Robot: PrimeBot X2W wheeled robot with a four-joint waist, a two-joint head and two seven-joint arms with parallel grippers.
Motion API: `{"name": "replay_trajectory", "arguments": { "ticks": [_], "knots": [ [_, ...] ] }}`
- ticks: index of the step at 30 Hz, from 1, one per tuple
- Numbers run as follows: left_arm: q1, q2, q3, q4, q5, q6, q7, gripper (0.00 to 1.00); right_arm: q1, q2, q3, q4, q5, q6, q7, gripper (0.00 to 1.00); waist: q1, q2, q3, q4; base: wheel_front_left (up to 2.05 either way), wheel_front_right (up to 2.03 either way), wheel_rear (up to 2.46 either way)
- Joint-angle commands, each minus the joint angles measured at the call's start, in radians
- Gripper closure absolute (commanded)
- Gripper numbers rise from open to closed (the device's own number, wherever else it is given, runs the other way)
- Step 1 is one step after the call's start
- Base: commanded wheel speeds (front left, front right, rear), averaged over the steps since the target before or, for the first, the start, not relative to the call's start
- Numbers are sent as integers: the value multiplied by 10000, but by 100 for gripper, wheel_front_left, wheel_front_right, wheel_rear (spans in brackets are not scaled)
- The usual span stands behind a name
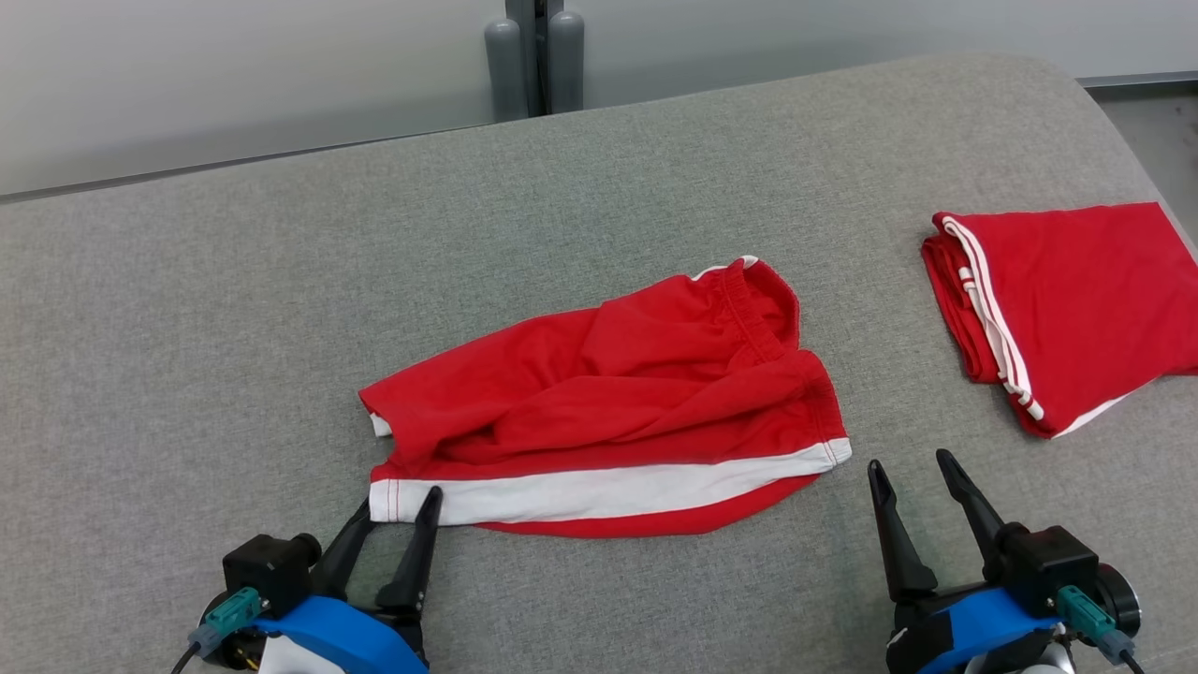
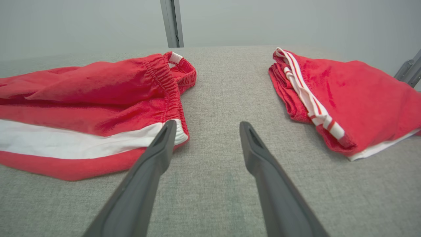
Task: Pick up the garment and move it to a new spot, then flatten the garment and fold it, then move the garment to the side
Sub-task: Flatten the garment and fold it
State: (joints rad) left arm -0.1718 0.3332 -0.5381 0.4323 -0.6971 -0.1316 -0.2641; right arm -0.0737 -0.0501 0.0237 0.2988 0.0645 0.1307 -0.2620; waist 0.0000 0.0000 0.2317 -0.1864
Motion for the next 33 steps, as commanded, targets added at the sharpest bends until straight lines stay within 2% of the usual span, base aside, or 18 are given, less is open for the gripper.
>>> {"name": "replay_trajectory", "arguments": {
  "ticks": [1,6,14,21,32,33],
  "knots": [
    [-165,8,49,-75,20,18,1,100,-1,-17,-14,-67,82,0,-37,0,0,0,7,4,0,0,0],
    [53,46,68,-173,145,18,1,100,67,-17,226,-74,123,0,-37,0,0,0,-57,69,0,0,0],
    [306,-95,677,-122,399,18,1,100,-147,-18,762,226,-155,0,-37,0,0,0,-121,386,0,0,0],
    [325,-180,790,-63,512,18,1,100,-704,-29,1316,1175,-535,-1,-35,0,0,0,-98,577,0,0,0],
    [295,-203,770,-109,531,18,1,100,-1239,-17,1348,2390,-561,0,-35,0,0,0,-57,736,0,0,0],
    [292,-191,763,-112,546,18,1,100,-1244,-18,1397,2517,-556,-1,-34,4,0,0,-53,745,0,0,0]
  ]
}}
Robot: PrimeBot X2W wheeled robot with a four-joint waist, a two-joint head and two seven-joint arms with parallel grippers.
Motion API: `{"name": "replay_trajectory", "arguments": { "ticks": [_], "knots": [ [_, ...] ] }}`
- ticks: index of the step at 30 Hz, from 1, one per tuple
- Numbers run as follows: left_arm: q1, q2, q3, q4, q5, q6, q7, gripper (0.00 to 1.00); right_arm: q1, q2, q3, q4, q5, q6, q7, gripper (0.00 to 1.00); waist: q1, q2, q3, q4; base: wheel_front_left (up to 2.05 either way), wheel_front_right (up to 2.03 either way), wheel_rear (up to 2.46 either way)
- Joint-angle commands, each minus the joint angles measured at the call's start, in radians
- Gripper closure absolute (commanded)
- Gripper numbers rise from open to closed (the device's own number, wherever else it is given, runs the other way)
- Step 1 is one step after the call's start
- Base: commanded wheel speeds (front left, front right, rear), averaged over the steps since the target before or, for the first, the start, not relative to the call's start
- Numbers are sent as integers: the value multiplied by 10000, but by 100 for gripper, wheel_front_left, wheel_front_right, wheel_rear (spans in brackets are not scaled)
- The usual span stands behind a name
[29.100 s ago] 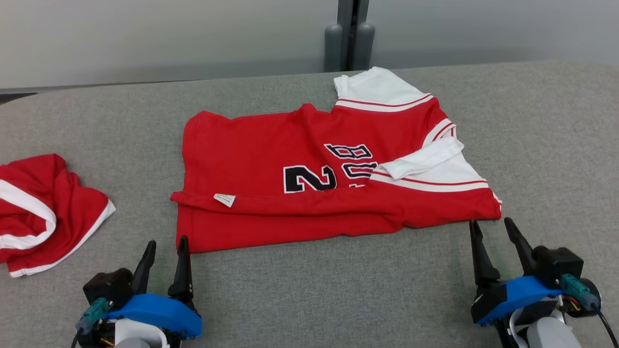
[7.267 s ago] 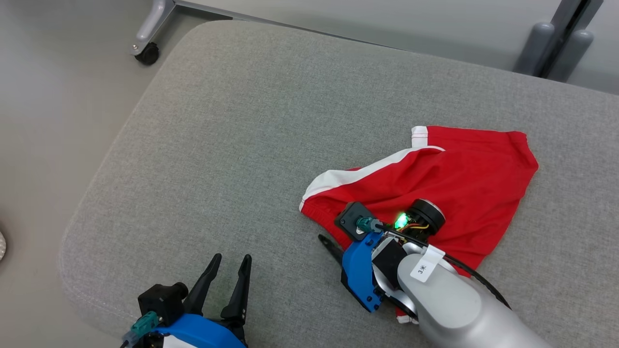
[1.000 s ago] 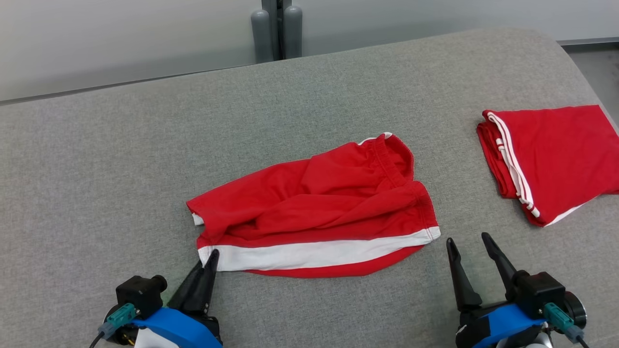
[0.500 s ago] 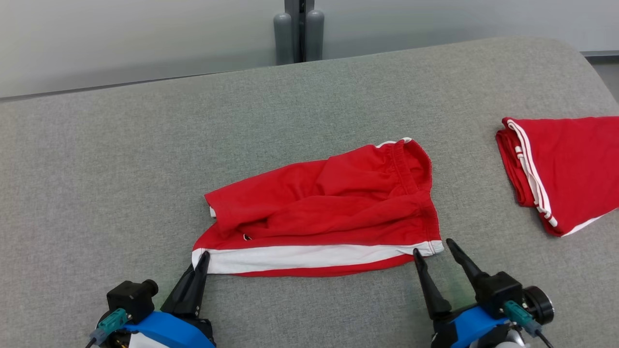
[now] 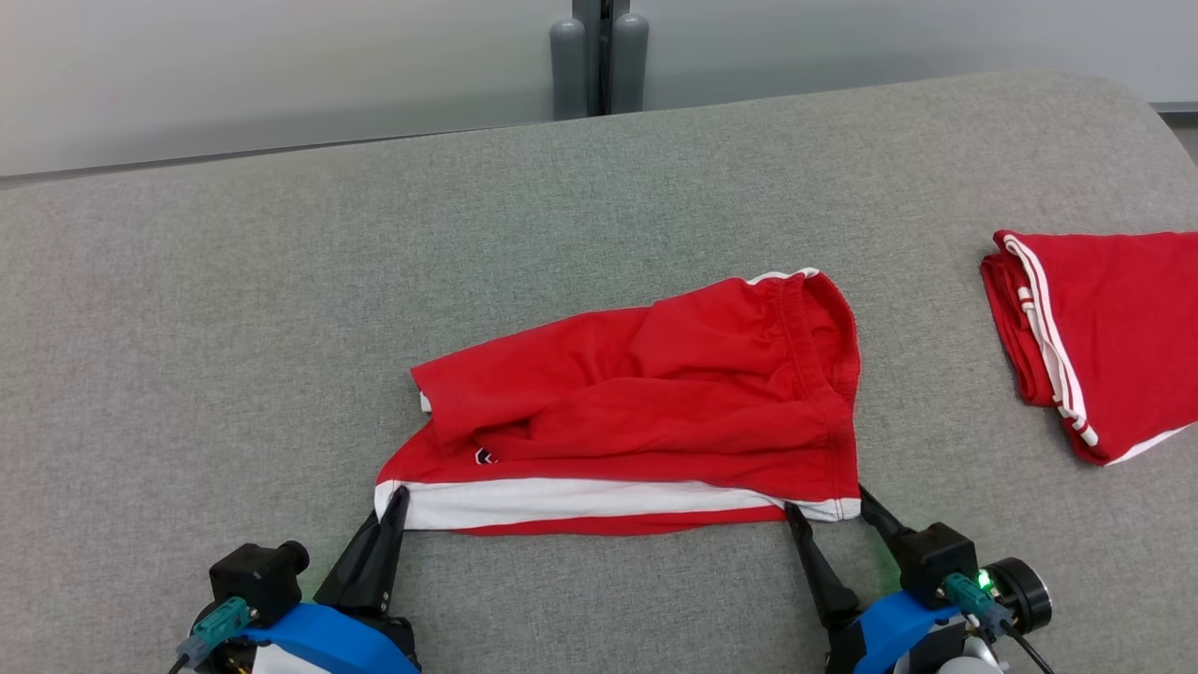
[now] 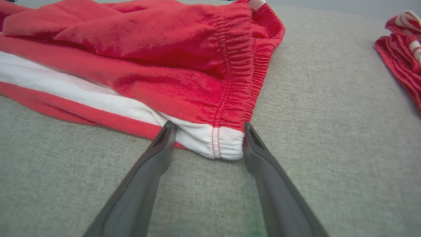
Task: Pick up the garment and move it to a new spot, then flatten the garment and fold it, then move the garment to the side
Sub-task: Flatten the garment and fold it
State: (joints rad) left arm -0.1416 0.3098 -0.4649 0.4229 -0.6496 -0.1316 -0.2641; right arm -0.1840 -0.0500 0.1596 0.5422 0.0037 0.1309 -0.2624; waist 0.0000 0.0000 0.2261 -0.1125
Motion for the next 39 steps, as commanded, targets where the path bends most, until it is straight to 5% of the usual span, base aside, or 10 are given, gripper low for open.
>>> {"name": "replay_trajectory", "arguments": {
  "ticks": [1,2,3,4,5,20,32,39],
  "knots": [
    [-11,45,31,-19,71,18,1,100,-171,-20,61,114,58,-2,-30,18,0,0,8,12,0,0,0],
    [-14,46,34,-21,70,18,1,100,-175,-22,57,163,33,-2,-30,52,0,0,12,14,0,0,0],
    [-18,50,42,-22,72,18,-1,100,-152,-20,67,213,7,-2,-28,62,0,0,10,15,0,0,0],
    [-21,51,55,-22,78,18,1,100,-130,-19,77,223,16,-2,-27,92,0,0,7,14,0,0,0],
    [-24,46,68,-21,80,18,1,100,-110,-19,90,211,30,-2,-27,100,0,0,4,14,0,0,0],
    [-112,-149,1233,-1557,901,18,-10,100,109,-23,58,-2301,956,-3,-30,100,0,0,-1512,312,0,0,0],
    [-2086,1610,1859,-4004,1523,20,-10,100,-1521,-1312,588,-4445,2640,-3,340,100,0,0,-2490,780,0,0,0],
    [-3385,2207,1808,-3253,1081,28,330,100,-2793,-1976,1055,-4497,3320,-9,2025,100,0,0,-1990,984,0,0,0]
  ]
}}
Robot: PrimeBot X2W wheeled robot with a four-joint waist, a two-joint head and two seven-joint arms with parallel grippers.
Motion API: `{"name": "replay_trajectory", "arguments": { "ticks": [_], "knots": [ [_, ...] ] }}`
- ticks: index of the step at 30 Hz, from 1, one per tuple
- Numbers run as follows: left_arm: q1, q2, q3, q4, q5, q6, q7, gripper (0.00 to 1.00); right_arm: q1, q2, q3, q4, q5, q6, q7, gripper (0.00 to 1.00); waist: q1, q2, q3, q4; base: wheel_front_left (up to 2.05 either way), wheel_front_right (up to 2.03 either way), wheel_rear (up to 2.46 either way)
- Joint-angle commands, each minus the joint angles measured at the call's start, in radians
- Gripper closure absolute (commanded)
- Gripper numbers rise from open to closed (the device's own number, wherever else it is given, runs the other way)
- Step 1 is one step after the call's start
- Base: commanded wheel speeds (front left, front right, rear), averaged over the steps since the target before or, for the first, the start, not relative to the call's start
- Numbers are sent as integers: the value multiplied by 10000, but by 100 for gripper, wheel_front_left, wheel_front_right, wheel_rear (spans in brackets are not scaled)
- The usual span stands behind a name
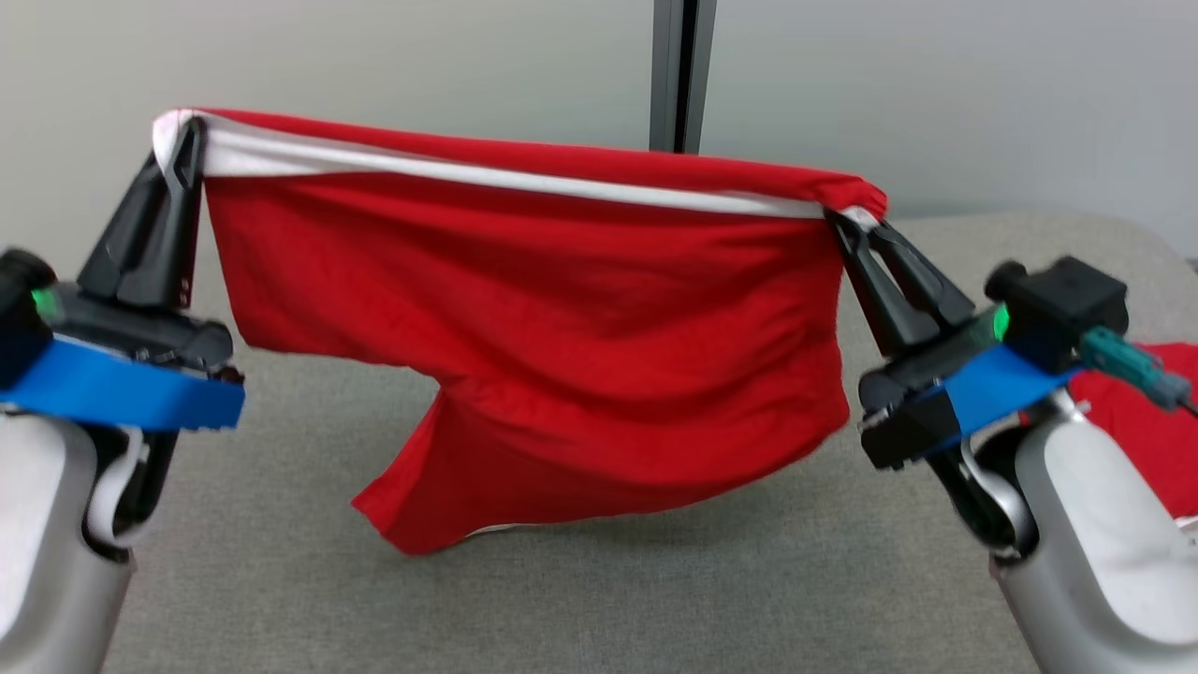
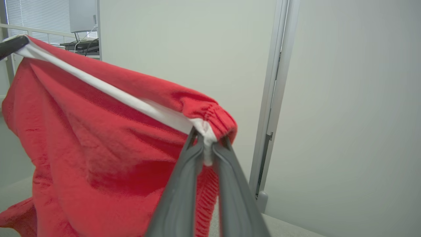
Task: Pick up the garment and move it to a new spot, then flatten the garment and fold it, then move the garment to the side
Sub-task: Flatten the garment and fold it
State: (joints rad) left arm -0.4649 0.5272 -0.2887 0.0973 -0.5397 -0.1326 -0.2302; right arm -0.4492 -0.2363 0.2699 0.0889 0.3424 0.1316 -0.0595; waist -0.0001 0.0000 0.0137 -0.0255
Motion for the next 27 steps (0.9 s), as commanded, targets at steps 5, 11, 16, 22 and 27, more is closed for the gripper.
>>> {"name": "replay_trajectory", "arguments": {
  "ticks": [5,11,16,22,27],
  "knots": [
    [-1718,86,-269,1245,-165,37,-72,100,-1806,242,182,1158,-819,-17,-55,100,1,0,1106,268,0,0,0],
    [-3797,-339,-58,2129,387,36,-345,100,-4126,809,-14,2890,-2803,-17,-1222,100,1,0,1867,476,0,0,0],
    [-2950,-877,92,1920,394,36,-341,100,-4225,1146,-398,4025,-3647,-16,-1824,100,1,0,1885,696,0,0,0],
    [59,-1488,-83,2662,7,34,-346,100,-2302,1098,30,5272,-3370,-12,-2028,100,1,0,1613,783,0,0,0],
    [2574,-2197,-197,3094,-108,36,-348,100,-83,992,165,5621,-2644,-16,-2065,100,1,0,1148,791,0,0,0]
  ]
}}
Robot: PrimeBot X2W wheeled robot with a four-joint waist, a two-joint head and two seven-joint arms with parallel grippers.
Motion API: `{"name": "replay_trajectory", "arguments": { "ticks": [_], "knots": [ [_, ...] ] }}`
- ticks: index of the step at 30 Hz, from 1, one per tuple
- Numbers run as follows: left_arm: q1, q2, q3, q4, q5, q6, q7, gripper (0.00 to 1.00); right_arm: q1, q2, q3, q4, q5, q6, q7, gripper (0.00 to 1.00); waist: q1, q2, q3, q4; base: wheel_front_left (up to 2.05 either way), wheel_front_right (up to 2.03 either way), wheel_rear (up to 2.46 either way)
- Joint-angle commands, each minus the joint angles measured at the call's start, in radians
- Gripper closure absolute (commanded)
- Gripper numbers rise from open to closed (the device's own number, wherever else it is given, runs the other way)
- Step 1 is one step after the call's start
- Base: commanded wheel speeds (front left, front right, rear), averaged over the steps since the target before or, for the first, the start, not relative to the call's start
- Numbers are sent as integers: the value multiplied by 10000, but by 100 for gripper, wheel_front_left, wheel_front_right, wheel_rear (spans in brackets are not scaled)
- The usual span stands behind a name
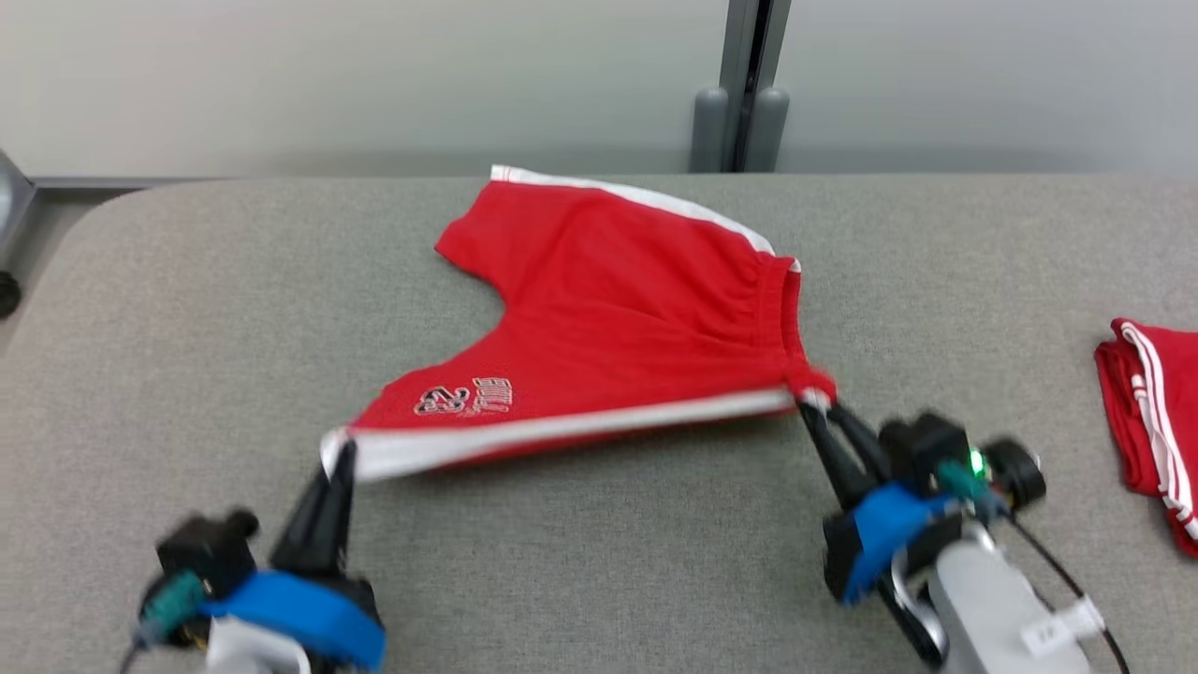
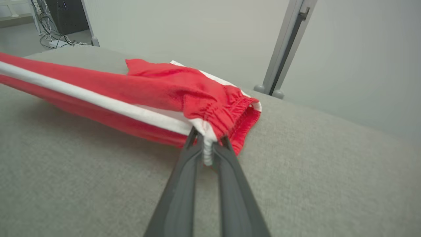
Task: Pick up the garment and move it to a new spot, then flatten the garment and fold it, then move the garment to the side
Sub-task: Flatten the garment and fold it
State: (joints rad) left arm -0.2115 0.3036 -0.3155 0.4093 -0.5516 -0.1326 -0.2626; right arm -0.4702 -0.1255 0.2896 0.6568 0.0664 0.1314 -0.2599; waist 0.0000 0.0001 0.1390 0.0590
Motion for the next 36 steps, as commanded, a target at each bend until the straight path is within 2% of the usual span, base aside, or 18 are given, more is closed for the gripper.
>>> {"name": "replay_trajectory", "arguments": {
  "ticks": [1,3,10,17,22,24,28,31,36],
  "knots": [
    [477,-75,42,-12,68,36,-24,100,572,-182,-44,-156,227,-15,-63,100,0,-1,-227,-56,0,0,0],
    [1472,-358,65,-45,222,36,-24,100,1890,-353,-59,-541,657,-15,-56,100,0,-1,-653,-75,0,0,0],
    [3229,-879,448,-155,766,36,-25,100,4205,-879,668,-1414,1488,-15,-52,100,0,-1,-1500,-175,0,0,0],
    [4281,-932,794,-582,1154,37,-25,100,5886,-1483,975,-2293,2141,-17,-53,100,0,-1,-1863,-58,0,0,0],
    [4113,-916,739,-1132,1320,36,-25,100,6084,-1536,812,-2985,2318,-17,-52,100,0,-1,-1753,-184,0,0,0],
    [3597,-753,479,-1374,1349,36,-25,100,5761,-1356,720,-3242,2362,-15,-53,100,0,-1,-1607,-249,0,0,0],
    [1472,36,-454,-1543,985,34,-24,100,4579,-628,454,-3514,2357,-9,50,100,0,-1,-794,-557,0,0,0],
    [-49,880,-1370,-1344,569,34,-24,100,3734,-46,318,-3342,2357,-9,199,100,0,-1,-168,-834,0,0,0],
    [-2805,2499,-3397,-818,-561,34,117,100,2289,535,235,-2906,2398,-8,248,100,0,-1,995,-1301,0,0,0]
  ]
}}
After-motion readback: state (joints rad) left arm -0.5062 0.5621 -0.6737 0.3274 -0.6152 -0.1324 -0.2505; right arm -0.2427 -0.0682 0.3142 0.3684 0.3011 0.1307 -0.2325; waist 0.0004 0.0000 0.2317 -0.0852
